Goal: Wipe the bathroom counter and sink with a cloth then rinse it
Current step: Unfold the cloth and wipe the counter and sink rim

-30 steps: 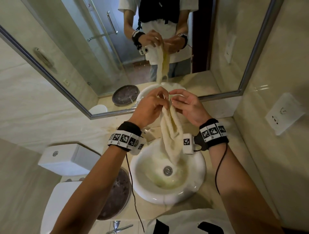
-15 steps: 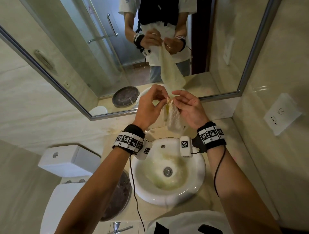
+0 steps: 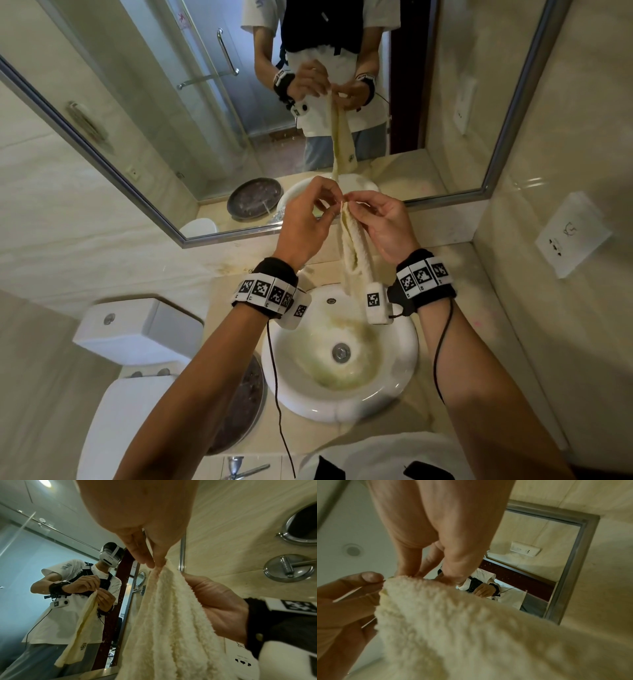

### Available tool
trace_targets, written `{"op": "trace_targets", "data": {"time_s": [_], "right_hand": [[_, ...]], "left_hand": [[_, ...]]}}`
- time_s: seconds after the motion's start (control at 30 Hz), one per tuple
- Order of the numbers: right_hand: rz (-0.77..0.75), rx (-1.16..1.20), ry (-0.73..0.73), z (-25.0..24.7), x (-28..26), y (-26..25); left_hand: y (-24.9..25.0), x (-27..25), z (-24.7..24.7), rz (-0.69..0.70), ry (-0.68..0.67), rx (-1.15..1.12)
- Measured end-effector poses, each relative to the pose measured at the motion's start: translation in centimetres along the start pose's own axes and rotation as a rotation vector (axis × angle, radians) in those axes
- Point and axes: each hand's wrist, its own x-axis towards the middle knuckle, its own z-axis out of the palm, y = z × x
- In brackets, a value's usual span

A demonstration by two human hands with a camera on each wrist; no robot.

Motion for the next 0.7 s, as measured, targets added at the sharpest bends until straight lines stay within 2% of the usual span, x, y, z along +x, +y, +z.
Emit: {"op": "trace_targets", "data": {"time_s": [0.2,0.5,0.7], "right_hand": [[0.015,-0.162,0.023,0.0,-0.1,0.1],[-0.069,-0.393,0.017,-0.5,0.1,-0.8],[-0.014,-0.518,-0.007,-0.8,0.3,-0.6]], "left_hand": [[-0.3,-0.5,0.6,-0.052,0.088,0.031],[-0.3,-1.4,1.7,-0.206,0.172,0.001],[0.1,-1.1,2.1,-0.240,0.218,-0.019]]}}
